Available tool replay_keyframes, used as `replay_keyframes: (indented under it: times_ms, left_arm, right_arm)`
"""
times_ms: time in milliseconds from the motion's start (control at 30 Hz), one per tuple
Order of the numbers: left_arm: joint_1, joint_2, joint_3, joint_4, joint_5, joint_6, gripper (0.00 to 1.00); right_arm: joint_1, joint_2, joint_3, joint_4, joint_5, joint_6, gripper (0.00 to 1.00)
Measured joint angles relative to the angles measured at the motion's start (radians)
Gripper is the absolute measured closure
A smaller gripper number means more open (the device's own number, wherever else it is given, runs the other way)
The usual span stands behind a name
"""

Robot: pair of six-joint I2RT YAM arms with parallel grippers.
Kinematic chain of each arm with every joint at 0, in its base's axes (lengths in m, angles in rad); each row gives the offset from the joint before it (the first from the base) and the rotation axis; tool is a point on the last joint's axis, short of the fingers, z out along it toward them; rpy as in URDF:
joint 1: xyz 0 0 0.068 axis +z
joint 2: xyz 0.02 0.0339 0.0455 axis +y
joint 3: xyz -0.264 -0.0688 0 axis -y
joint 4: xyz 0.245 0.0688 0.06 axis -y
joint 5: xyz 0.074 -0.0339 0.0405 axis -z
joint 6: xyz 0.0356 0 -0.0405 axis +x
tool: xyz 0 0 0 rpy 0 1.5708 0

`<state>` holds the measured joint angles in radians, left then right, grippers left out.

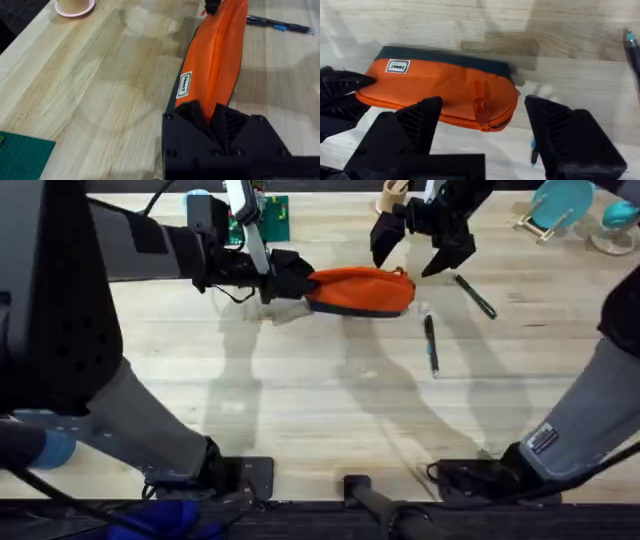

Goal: Unzip the bag, pick up the pens from the table one at a time and place them inside, then zip the bag closed.

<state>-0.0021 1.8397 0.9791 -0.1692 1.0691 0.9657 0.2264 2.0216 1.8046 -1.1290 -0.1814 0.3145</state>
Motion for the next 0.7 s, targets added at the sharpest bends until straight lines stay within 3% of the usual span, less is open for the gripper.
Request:
replay_keyframes:
  times_ms: [467, 700]
  left_arm:
    - [0.0, 0.0, 0.0, 0.0, 0.0, 0.0, 0.959]
    - [0.0, 0.0, 0.0, -0.001, 0.0, 0.0, 0.959]
  right_arm:
    - [0.0, 0.0, -0.039, 0.031, -0.023, 0.008, 0.019]
    - [0.009, 0.0, -0.039, 0.033, -0.026, 0.011, 0.249]
